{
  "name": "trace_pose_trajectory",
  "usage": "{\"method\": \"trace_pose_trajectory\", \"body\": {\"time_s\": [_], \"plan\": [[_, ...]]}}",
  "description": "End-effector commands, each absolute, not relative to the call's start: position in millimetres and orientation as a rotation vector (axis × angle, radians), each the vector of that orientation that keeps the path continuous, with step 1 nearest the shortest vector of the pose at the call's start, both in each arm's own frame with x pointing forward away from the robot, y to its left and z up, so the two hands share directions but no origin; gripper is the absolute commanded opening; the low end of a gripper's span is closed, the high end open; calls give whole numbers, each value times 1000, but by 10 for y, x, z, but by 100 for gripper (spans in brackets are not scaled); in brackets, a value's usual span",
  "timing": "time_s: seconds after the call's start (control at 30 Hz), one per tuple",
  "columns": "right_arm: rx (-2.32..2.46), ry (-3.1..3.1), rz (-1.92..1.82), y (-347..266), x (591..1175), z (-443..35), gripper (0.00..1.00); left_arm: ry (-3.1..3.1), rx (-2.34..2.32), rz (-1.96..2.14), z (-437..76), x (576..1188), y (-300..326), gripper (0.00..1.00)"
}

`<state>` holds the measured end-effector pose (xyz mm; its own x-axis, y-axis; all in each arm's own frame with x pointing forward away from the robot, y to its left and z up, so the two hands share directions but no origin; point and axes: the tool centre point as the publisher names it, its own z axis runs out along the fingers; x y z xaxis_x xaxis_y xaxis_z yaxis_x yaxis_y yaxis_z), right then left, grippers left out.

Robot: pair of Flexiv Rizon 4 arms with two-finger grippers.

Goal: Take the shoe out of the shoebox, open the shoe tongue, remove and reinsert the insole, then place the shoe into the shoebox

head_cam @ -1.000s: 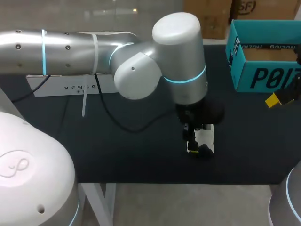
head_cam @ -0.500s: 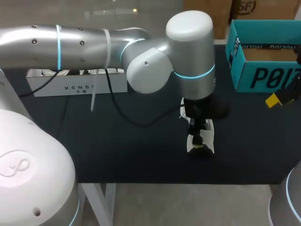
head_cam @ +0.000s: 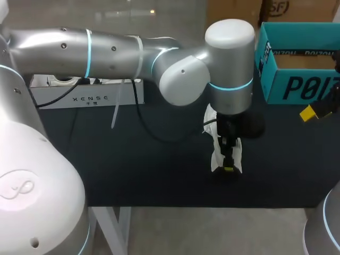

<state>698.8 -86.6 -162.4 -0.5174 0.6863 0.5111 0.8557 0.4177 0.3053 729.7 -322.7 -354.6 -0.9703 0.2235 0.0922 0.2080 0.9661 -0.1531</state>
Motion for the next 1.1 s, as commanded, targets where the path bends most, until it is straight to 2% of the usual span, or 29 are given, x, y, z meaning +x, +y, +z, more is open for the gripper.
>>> {"method": "trace_pose_trajectory", "body": {"time_s": [0.03, 0.67, 0.7, 0.73, 0.8, 1.1], "plan": [[-1336, -2369, -777, -865, 6990, -1627, 100, -3004, -321, 198, -3629, 7294, -3276, 100], [-1336, -2369, -777, -865, 6990, -1627, 100, -3005, -241, 132, -3795, 7234, -3273, 100], [-1336, -2369, -777, -865, 6990, -1627, 100, -3005, -240, 130, -3794, 7233, -3267, 60], [-1336, -2369, -777, -865, 6990, -1627, 100, -3005, -231, 131, -3794, 7233, -3258, 34], [-1336, -2369, -777, -865, 6990, -1627, 100, -3003, -227, 133, -3799, 7232, -3243, 0], [-1336, -2369, -777, -865, 6990, -1627, 100, -2995, -225, 177, -3788, 7219, -3206, 0]]}}
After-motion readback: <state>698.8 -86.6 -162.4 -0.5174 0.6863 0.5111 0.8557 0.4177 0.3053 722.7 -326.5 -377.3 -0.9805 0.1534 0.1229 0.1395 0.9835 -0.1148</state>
